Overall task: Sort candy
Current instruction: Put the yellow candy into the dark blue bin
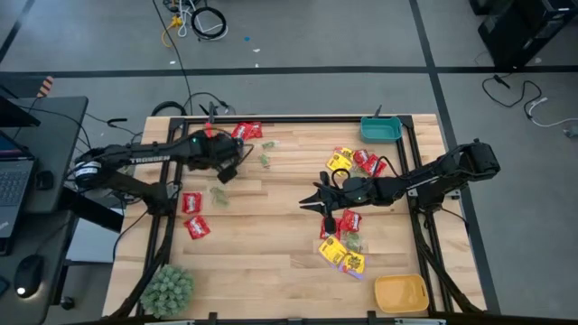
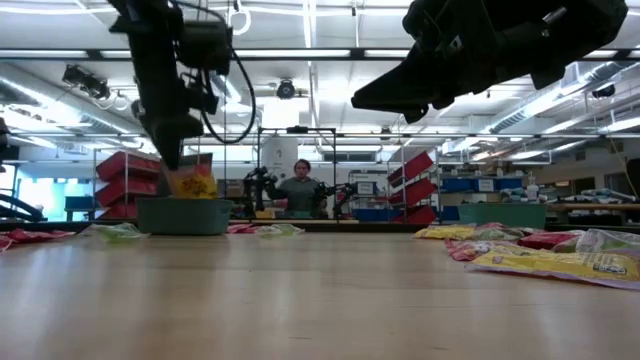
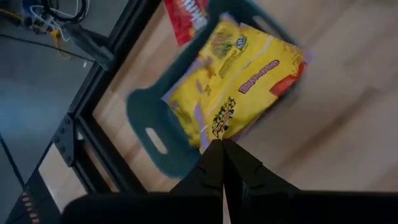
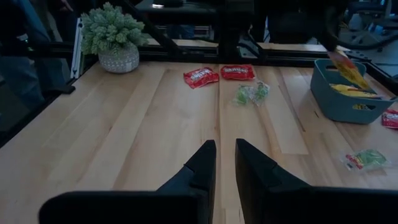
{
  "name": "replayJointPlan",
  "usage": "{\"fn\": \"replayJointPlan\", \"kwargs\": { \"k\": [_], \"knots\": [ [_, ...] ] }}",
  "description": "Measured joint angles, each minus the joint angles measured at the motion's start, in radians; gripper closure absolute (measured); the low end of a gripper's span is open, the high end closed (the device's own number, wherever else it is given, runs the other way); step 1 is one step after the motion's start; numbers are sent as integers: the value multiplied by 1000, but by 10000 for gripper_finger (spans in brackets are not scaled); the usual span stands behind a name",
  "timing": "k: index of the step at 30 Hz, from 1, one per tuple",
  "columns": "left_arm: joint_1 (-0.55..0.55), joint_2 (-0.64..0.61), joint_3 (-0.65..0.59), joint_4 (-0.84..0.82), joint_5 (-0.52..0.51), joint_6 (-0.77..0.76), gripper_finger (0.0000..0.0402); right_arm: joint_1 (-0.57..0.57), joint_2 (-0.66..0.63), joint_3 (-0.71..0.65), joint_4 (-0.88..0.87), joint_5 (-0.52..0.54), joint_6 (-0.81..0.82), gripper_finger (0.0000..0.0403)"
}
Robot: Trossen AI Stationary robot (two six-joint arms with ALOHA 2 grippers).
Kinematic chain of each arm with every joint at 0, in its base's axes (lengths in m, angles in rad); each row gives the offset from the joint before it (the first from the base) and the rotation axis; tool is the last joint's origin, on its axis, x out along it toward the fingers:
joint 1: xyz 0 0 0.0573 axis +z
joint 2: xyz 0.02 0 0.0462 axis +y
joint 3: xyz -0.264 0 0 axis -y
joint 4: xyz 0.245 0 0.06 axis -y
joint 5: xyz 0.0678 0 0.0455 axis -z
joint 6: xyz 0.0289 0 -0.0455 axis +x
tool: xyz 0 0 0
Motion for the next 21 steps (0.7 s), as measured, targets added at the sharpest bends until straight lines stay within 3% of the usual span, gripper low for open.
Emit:
{"fn": "replayJointPlan", "kwargs": {
  "k": [6, 13, 21],
  "knots": [
    [116, 0, -72, 86, 23, 100, 401, 0, 0, 0, -2, 0, 0, 355],
    [141, 0, -125, 159, 102, 181, 394, 0, 0, 0, -2, 0, 0, 355],
    [129, 0, -125, 121, 153, 238, 317, 0, 0, 0, -2, 0, 8, 355]
  ]
}}
